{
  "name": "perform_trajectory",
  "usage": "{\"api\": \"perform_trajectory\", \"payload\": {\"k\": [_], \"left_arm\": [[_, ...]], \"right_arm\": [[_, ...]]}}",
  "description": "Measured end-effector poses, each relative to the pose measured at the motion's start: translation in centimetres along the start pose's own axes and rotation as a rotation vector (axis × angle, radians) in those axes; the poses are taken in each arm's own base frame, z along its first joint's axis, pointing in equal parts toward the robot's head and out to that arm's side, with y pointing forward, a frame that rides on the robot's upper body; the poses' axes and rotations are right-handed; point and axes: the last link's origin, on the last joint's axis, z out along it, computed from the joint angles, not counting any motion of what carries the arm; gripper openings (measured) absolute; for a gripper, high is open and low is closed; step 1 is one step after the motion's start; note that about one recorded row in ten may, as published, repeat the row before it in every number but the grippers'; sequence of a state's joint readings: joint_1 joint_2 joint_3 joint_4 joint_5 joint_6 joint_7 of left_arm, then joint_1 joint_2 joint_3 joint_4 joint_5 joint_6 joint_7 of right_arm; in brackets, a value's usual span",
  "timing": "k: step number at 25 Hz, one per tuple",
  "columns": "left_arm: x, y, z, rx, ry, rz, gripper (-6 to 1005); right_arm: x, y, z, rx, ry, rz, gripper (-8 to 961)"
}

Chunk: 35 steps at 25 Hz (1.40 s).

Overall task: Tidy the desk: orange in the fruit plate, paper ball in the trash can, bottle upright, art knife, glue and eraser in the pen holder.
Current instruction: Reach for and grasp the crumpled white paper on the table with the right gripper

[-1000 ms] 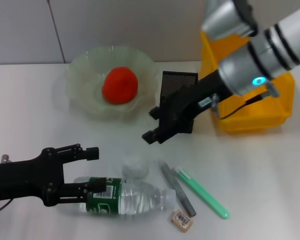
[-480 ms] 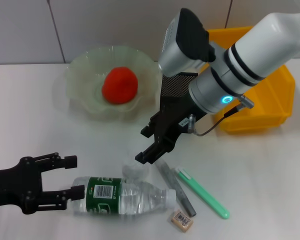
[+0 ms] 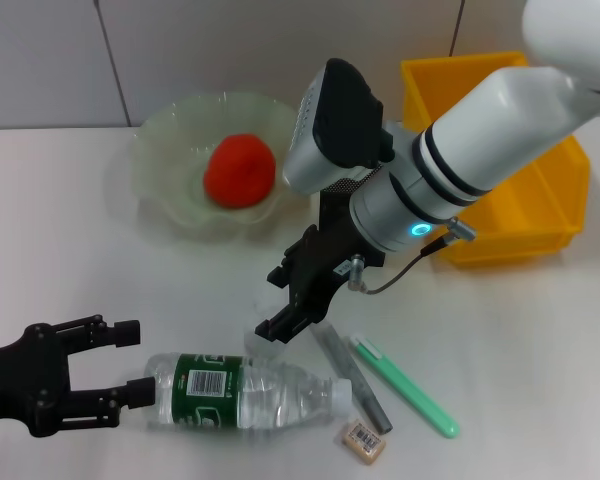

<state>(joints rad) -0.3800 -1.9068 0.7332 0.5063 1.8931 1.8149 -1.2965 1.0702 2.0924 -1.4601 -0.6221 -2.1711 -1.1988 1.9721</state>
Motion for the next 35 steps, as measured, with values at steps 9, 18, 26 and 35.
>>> {"api": "perform_trajectory", "payload": {"k": [9, 18, 26, 35], "left_arm": [[-0.1, 0.1, -0.1, 0.005, 0.003, -0.005, 793], [-0.1, 0.0, -0.1, 0.009, 0.005, -0.004, 791], [-0.1, 0.0, 0.1, 0.005, 0.004, -0.002, 789], [-0.1, 0.0, 0.1, 0.005, 0.003, -0.003, 787]], "right_arm": [[0.1, -0.1, 1.0, 0.028, -0.003, 0.015, 736], [0.4, 0.1, 1.9, 0.031, 0.009, 0.026, 733], [0.9, 0.4, 2.7, 0.042, 0.023, 0.016, 732], [1.2, 0.6, 3.1, 0.040, 0.026, 0.023, 729]]}}
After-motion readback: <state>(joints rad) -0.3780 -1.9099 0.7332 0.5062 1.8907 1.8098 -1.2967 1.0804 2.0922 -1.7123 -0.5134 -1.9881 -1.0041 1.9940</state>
